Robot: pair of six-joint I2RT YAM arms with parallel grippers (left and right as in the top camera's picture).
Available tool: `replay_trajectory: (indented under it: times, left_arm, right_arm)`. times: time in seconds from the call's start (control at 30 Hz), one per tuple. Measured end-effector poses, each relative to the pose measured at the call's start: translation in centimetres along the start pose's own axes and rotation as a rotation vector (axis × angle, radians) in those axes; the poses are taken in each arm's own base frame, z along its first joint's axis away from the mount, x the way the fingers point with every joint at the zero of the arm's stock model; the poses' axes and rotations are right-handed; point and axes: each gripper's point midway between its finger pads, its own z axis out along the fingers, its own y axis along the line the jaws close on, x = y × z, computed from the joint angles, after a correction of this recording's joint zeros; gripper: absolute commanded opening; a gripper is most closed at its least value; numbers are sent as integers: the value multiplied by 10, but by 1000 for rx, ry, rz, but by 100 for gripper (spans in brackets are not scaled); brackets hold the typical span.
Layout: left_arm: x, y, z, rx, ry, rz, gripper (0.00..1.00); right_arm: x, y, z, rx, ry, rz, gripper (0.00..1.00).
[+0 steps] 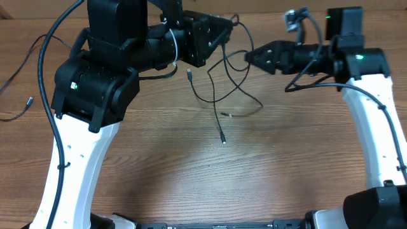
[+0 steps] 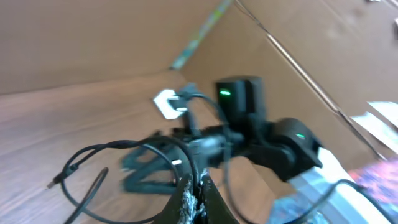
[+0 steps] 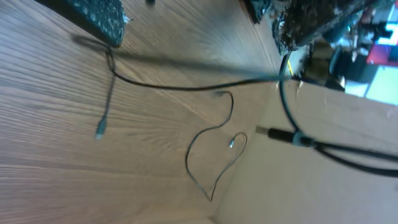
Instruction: Untangle cables
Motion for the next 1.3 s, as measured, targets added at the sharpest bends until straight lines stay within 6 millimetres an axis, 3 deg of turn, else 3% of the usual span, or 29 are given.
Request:
replay_trajectory:
  times: [0.1,0.27,0.47,0.6,0.83,1.0,1.17,1.3]
  left_arm:
    - [0,-3,-5,51,19,-7,4]
    - [-4,0,-17,106,31,-32,4]
    - [-3,-5,-23,157,52,-51,4]
    - [0,-1,-22,138,57,-64,4]
    - [0,22,-20,10,34,-56,4]
    - [-1,31,-20,-35,23,-14,4]
    - [-1,35,-19,-49,27,-1,4]
    - [0,39,-16,-55,32,10,4]
  right_arm:
    - [3,1,14,-7,22,-20,79]
    - [1,-7,22,-22,27,-38,78]
    - [-5,-7,28,-61,16,-22,64]
    - [-6,-9,26,-67,19,158,62]
    - [1,-28,6,-29,28,541,63]
    - [-2,-31,2,-29,17,655,69]
    - [-8,-23,9,-48,13,698,71]
    - [1,-7,28,-49,61,742,73]
